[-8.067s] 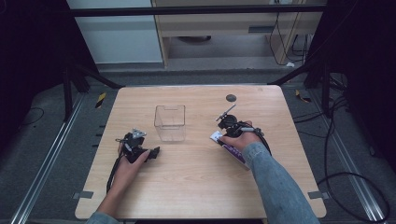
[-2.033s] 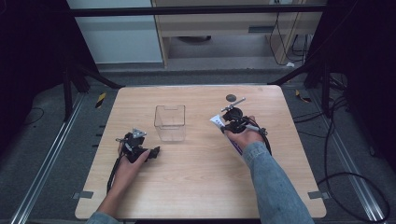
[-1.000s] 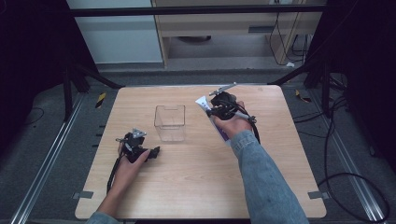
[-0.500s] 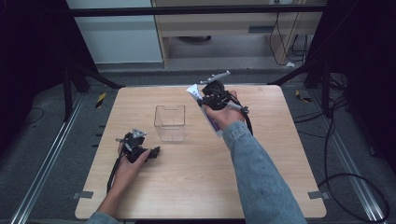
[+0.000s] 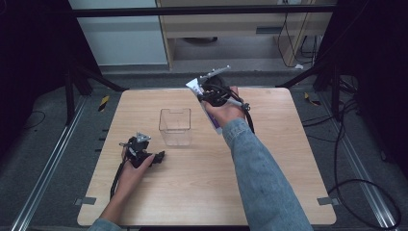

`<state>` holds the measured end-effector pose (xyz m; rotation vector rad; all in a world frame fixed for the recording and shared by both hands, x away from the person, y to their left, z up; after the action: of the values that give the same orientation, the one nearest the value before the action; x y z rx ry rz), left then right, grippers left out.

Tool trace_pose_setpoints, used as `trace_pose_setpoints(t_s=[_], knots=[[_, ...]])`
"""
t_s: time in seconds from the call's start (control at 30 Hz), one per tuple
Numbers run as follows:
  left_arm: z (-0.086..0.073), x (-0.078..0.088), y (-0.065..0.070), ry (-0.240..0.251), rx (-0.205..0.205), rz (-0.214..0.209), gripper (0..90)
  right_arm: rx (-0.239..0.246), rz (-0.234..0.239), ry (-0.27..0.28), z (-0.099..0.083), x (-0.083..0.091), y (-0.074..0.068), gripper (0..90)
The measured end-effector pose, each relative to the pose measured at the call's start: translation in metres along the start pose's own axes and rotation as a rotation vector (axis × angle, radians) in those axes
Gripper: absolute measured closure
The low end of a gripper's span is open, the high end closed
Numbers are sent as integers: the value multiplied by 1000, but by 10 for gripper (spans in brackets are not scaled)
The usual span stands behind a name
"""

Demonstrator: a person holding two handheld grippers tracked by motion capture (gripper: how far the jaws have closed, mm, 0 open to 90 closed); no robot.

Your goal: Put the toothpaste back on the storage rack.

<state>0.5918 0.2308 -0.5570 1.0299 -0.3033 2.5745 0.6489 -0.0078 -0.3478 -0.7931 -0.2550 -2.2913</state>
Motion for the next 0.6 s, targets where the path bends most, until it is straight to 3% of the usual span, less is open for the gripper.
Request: trace_pose_setpoints(t_s=[0.27, 0.6], knots=[[0, 0, 0, -1, -1, 0, 0, -15, -8, 29, 14, -4, 1, 799], [0, 0, 0, -1, 0, 0, 0, 11, -13, 51, 38, -9, -12, 799]])
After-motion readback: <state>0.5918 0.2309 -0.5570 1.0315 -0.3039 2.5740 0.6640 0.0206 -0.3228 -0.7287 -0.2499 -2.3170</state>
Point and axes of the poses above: each handheld gripper's, and its own axes: x roughly backward along the jaws, z roughly out of its top, y roughly to its right, the point moved 7 cm from there along -x, roughly forward along the jaws, and after that the axes turned 4 degrees about z, right-handed, at the moved point
